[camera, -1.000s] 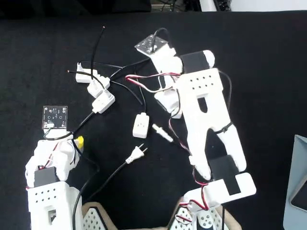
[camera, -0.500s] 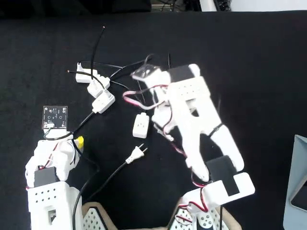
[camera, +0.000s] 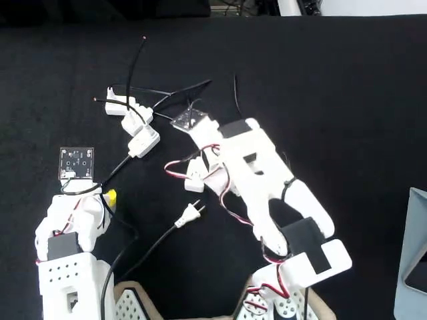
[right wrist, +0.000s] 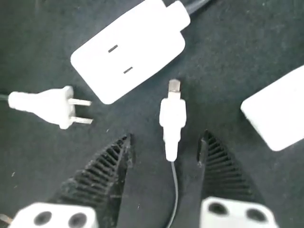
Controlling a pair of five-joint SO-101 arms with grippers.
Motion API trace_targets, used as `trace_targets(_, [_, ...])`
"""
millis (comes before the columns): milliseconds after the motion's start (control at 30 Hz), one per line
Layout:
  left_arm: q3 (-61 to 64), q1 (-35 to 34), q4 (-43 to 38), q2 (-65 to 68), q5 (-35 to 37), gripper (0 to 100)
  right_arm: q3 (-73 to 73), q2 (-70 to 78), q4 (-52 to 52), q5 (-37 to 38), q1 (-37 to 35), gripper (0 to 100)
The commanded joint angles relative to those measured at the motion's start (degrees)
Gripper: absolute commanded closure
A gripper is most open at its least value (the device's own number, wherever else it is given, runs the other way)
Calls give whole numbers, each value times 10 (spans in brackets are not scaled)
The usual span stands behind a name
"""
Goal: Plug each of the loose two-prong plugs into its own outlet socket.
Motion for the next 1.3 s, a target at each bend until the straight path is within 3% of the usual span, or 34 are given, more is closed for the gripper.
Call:
trace_targets(0, [-3,-7,2,-6,-1,755,13,-21,-45,4,-6,791])
trace_targets(200, [-3,-7,3,-6,-1,755,22,-21,-78,4,-6,805])
trace_targets(433, [-2,-7,4,-6,-1,755,22,-8,-76,4,-6,971])
trace_targets(1000, [-2,-7,4,-6,-1,755,14,57,-68,3,-6,920])
trace_targets(1267, [-2,-7,4,-6,-1,755,-119,56,100,-1,-7,920])
